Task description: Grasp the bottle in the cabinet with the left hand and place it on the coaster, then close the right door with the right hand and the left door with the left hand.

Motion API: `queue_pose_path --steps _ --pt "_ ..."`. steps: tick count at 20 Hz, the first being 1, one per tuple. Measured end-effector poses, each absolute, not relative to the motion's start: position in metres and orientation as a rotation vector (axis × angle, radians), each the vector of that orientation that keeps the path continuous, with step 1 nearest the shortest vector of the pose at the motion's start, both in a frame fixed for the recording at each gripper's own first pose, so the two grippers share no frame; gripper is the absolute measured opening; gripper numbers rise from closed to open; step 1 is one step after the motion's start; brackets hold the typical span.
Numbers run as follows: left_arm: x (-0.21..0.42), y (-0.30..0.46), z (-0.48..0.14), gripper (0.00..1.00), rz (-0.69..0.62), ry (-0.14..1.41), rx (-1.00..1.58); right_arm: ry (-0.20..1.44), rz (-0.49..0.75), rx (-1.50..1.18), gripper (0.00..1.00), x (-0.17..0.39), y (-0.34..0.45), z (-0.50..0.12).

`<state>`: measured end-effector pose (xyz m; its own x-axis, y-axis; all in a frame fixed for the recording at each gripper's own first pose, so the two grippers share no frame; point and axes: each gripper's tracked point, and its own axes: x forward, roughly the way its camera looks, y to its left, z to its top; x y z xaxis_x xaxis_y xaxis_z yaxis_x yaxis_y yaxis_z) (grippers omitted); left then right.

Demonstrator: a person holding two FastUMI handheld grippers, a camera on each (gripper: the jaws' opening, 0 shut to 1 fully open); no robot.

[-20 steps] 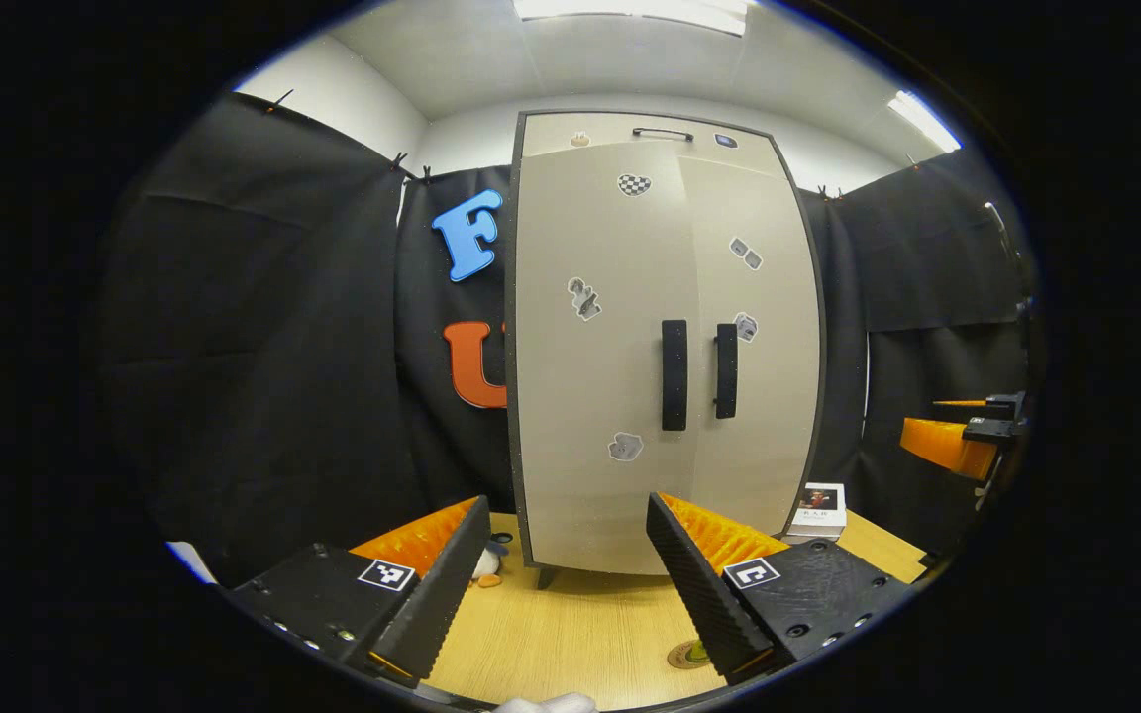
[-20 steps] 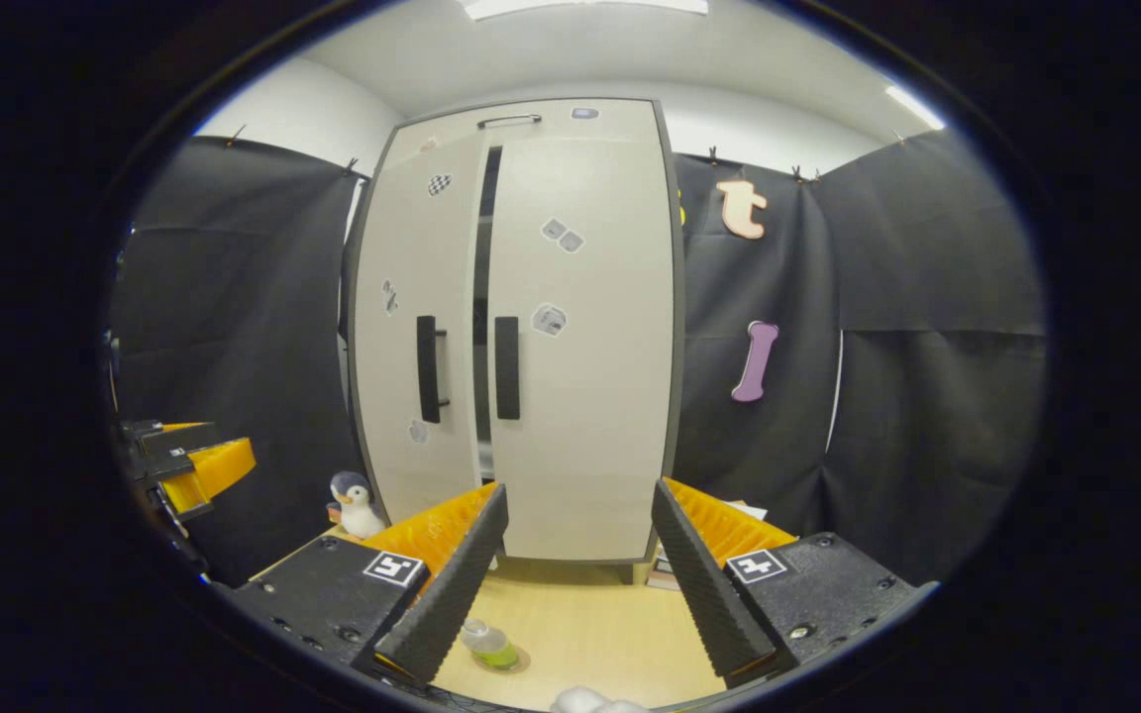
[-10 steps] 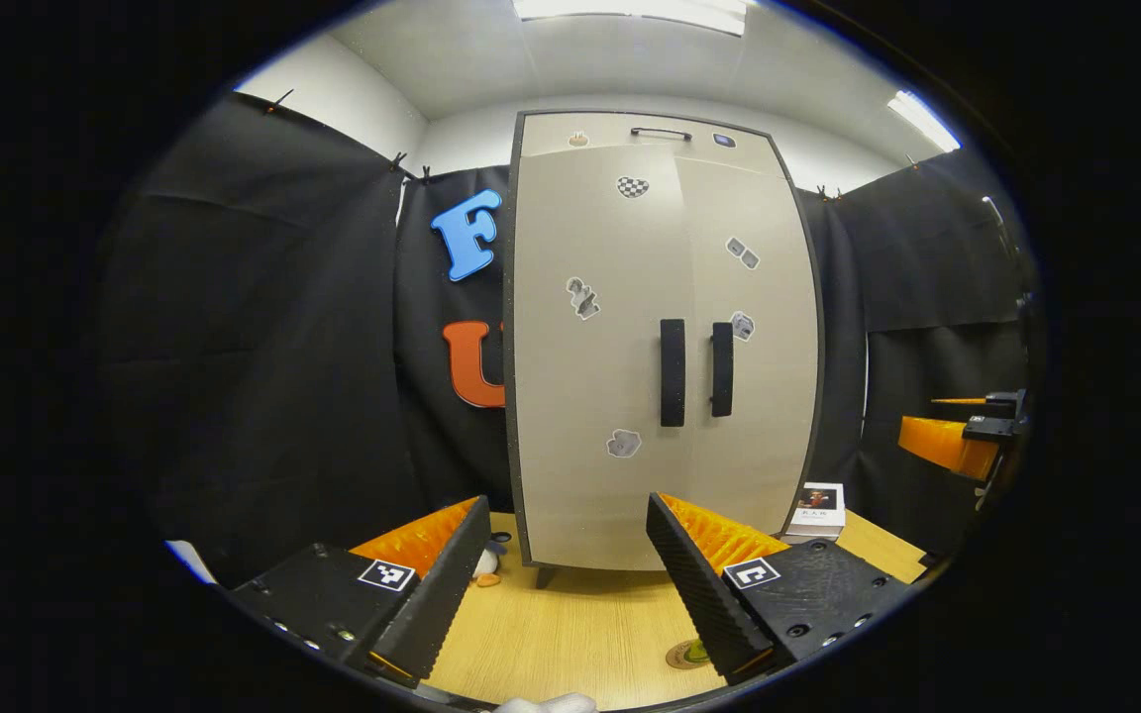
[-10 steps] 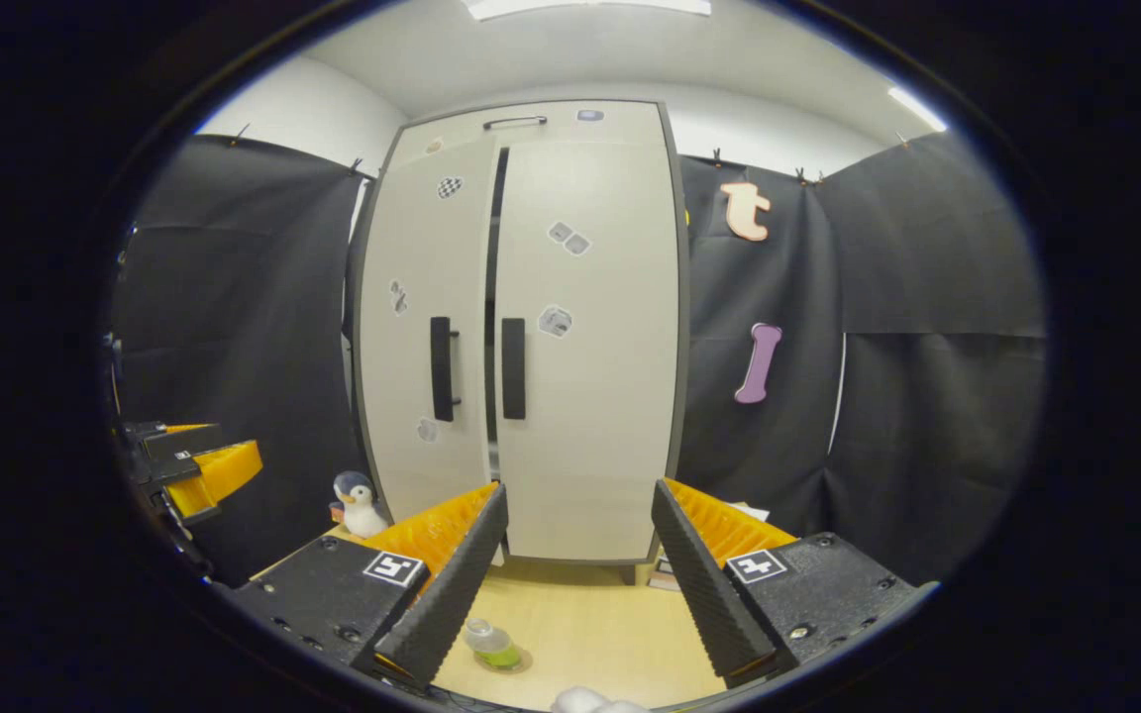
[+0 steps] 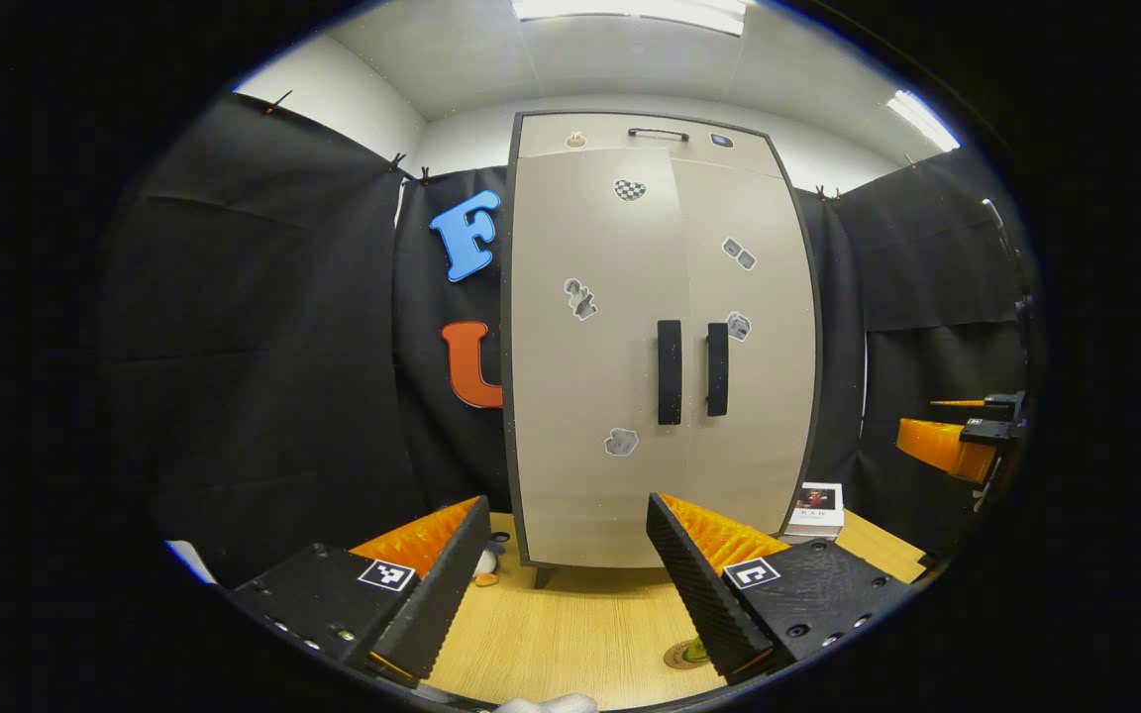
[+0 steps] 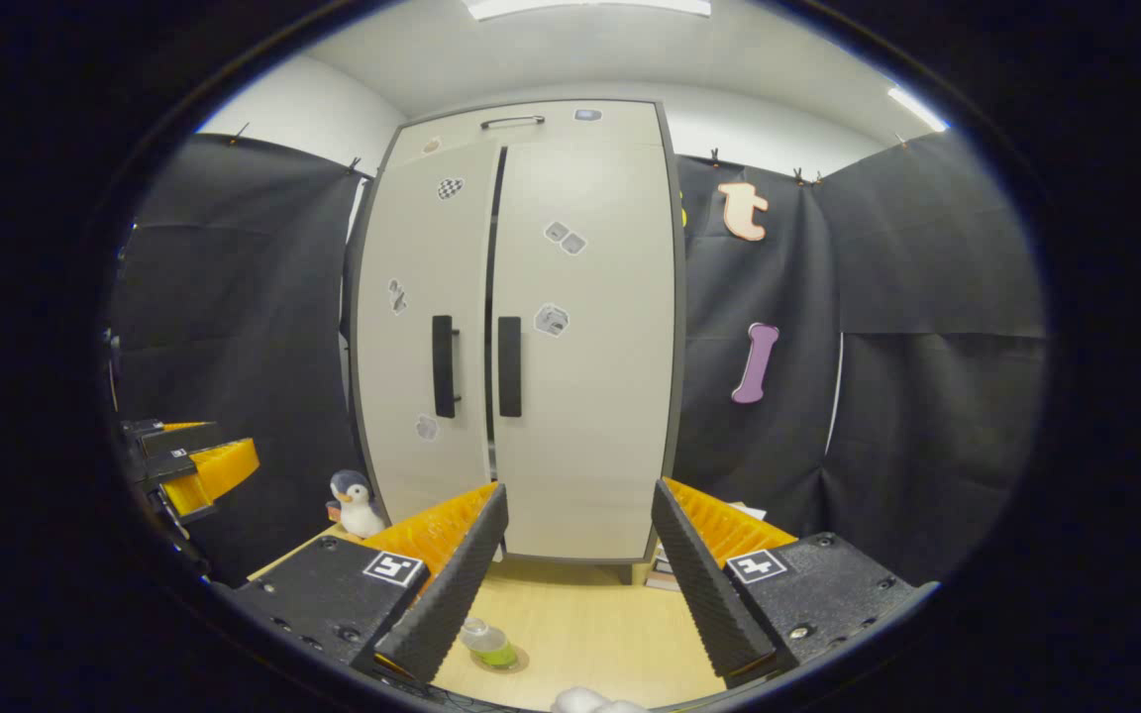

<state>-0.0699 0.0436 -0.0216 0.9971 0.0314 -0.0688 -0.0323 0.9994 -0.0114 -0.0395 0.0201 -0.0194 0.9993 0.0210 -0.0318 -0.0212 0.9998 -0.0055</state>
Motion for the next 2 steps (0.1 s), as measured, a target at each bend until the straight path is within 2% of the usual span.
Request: queue_pose_path --steps 1,2 --pt "-0.07 0.0433 -0.0218 0.97 0.032 0.07 -0.013 0.032 0.021 -0.006 0.94 -0.0395 0.0189 -0.0199" --pt "-0.0702 0.0427 -0.0222 0.97 0.032 0.071 -0.013 0.031 0.02 -0.008 0.96 -0.0397 0.0181 -0.0193"
